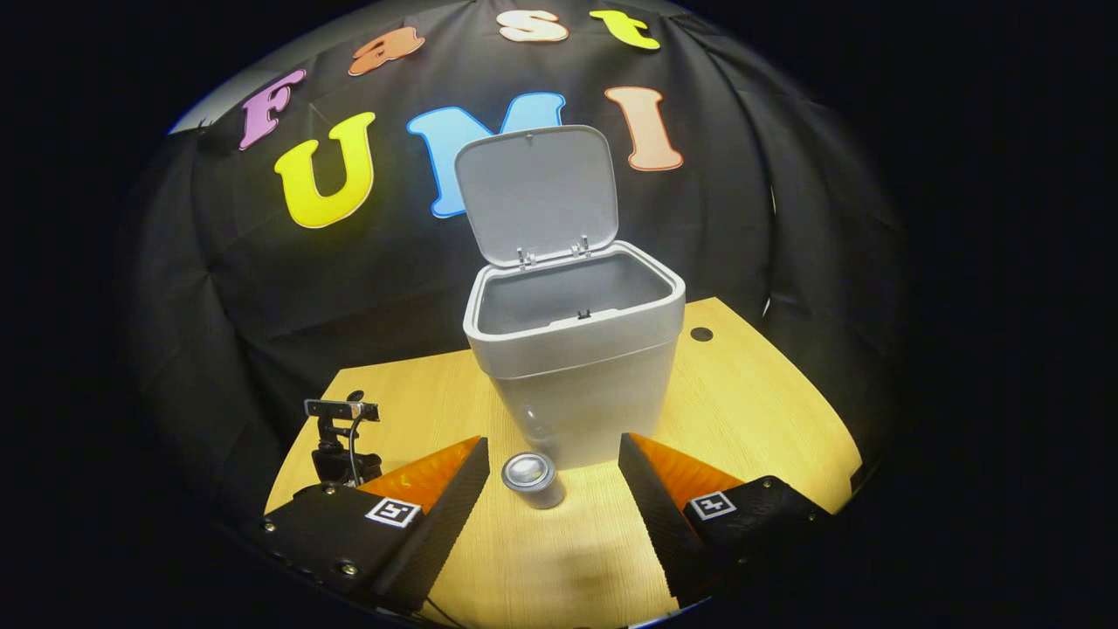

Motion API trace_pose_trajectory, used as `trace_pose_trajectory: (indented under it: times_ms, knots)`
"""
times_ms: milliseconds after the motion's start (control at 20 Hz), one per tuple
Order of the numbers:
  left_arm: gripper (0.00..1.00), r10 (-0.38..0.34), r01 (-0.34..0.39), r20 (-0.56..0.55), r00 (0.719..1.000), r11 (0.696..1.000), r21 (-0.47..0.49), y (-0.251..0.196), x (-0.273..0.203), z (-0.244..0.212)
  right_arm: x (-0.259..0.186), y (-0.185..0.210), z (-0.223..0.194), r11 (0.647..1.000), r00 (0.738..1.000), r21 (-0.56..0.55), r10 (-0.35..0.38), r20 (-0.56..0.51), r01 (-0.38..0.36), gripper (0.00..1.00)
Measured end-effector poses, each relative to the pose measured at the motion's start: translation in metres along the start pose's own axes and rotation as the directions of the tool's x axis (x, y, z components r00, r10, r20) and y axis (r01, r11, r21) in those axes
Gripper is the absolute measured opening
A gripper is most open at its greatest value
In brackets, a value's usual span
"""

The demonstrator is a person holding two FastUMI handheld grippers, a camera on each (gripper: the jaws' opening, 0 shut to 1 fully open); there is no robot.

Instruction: Press the lid of the desktop garbage bin to open it, pick up the crumpled paper on the desktop and throw it into the bin, then pick up the pop can on the desktop and drop it into the bin, and finally close the garbage bin lid.

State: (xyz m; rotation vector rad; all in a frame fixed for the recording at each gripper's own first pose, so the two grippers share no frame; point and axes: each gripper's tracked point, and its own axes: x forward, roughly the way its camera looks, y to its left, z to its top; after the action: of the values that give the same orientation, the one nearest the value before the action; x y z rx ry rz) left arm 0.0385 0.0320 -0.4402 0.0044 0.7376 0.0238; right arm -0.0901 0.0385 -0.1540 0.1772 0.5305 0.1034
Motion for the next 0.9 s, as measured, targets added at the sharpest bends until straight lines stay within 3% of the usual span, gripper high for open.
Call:
trace_pose_trajectory:
  times_ms: [300,350,550,700,900]
  knots:
    - [0.51,-0.013,0.011,0.061,0.998,0.999,0.033,-0.010,-0.015,0.025,-0.002,0.004,-0.002,1.000,1.000,-0.004,0.016,-0.003,-0.016,0.96]
    - [0.54,-0.018,0.015,0.080,0.997,0.999,0.042,-0.013,-0.019,0.033,-0.003,0.005,-0.003,1.000,1.000,-0.005,0.019,-0.005,-0.019,0.96]
    - [0.51,-0.037,0.026,0.150,0.988,0.997,0.077,-0.029,-0.036,0.059,-0.004,0.005,-0.005,1.000,1.000,-0.008,0.027,-0.003,-0.027,0.96]
    - [0.46,-0.055,0.036,0.228,0.972,0.996,0.084,-0.041,-0.054,0.091,-0.006,0.003,-0.006,1.000,1.000,-0.005,0.028,0.000,-0.028,0.96]
    - [0.50,-0.080,0.021,0.350,0.933,0.986,0.168,-0.058,-0.086,0.134,-0.003,0.001,-0.008,1.000,1.000,0.002,0.031,-0.005,-0.031,0.96]
